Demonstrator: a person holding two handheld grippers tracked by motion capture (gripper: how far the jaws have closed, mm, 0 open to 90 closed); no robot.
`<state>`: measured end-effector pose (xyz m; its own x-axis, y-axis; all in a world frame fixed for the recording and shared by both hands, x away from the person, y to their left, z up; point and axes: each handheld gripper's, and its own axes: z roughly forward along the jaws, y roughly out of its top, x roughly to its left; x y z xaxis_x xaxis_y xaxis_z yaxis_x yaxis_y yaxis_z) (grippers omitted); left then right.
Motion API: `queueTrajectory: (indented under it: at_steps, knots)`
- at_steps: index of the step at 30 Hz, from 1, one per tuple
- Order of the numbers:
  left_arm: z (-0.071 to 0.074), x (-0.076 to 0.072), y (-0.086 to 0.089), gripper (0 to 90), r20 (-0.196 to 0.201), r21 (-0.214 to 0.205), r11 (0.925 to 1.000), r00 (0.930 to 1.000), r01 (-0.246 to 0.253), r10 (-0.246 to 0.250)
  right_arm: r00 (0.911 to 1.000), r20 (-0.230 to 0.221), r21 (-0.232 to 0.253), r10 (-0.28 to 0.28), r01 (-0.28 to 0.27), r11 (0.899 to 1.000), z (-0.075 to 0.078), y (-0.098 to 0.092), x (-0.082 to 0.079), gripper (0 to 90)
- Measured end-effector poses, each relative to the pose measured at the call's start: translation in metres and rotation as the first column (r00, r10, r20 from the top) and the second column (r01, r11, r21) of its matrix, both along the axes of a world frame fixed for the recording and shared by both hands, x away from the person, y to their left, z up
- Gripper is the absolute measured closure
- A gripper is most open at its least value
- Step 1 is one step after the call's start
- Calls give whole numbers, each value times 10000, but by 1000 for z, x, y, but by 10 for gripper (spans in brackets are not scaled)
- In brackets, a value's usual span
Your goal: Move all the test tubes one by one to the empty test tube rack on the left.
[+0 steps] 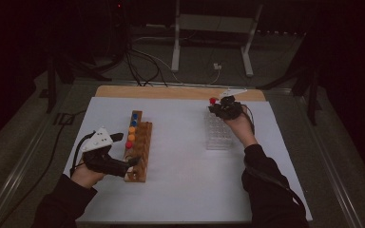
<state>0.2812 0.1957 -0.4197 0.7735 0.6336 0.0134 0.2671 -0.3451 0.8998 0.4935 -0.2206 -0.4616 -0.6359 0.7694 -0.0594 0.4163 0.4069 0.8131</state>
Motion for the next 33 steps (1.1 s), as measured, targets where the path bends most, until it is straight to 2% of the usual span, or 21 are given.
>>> queueTrajectory:
  at_steps: [9, 17, 21, 23, 25, 29, 33]
  knots:
    - [-1, 0, -4, 14, -42, 131, 9998, 9999, 126, -125, 9989, 469, 250, -23, 11, 9997, 19, -3, -7, 749]
    - [1, -1, -7, 14, -42, -15, 9995, 9995, 313, -313, 9958, 912, 481, 67, -111, 9988, 41, -5, -19, 749]
    - [1, -4, -12, 14, 20, 142, 9990, 9991, 422, -422, 9943, 1048, 493, 184, -236, 9985, 51, -4, -27, 749]
    - [2, -4, -13, 14, -58, 76, 9994, 9994, 346, -345, 9932, 1129, 463, 294, -349, 9983, 55, -2, -32, 749]
    - [3, -5, -14, 14, -87, 48, 9988, 9988, 482, -481, 9926, 1140, 414, 426, -476, 9980, 57, 1, -38, 749]
    - [6, -7, -18, 15, 74, 76, 9989, 9989, 472, -473, 9902, 1130, 435, 822, -876, 9952, 59, 7, -51, 749]
    - [7, -6, -23, 15, 5, 73, 9979, 9979, 643, -643, 9870, 1091, 476, 1176, -1234, 9912, 59, 13, -62, 749]
